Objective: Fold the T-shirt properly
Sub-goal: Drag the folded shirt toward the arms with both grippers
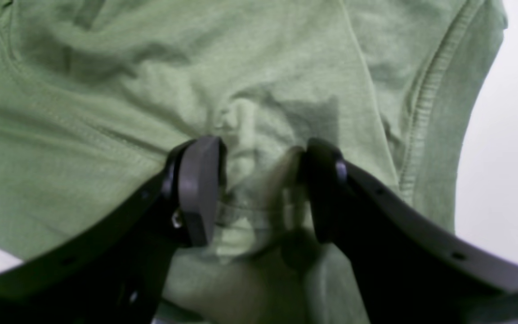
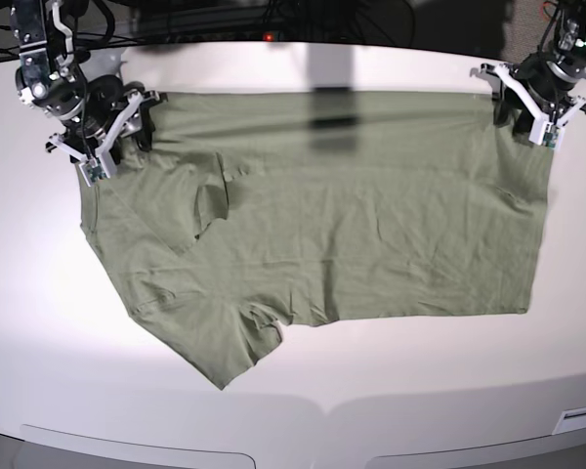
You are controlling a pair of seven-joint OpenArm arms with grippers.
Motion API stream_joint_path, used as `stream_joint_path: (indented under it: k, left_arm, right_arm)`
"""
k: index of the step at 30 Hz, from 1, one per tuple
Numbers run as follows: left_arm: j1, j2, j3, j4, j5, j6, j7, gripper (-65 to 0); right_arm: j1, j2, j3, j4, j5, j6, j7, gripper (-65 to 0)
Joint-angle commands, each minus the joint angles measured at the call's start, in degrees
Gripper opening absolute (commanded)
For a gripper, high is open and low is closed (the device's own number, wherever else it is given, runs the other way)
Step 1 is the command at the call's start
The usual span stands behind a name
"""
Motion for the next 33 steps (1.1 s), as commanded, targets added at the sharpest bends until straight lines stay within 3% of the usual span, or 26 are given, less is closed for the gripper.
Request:
stream_joint_path:
  k: [1,7,20,33]
  left_arm:
    - [3.5,0.6,0.8,-2.0,6.0,1.3,19.6,-42.9]
    - [6.1,2.8,0.8,0.7,6.5,1.3,19.8,-42.9]
    - [6.5,3.0,0.8,1.4,7.1,1.4,19.4,-42.9]
    - [7.0,3.0,0.8,1.5,6.7,1.4,21.5,-42.9]
  right_arm:
    - [-1.1,0.8,0.0,-0.6,-3.8,-0.6,-6.3,-34.0]
    - [-3.5,0.8,0.0,-0.5,-3.8,-0.7,-6.6,-34.0]
    - [-10.4,0.8,1.1,-0.5,-5.3,-1.8,-6.6,-34.0]
    - [-14.9,0.6,9.4,2.3,-5.0,-1.8,-6.1,-34.0]
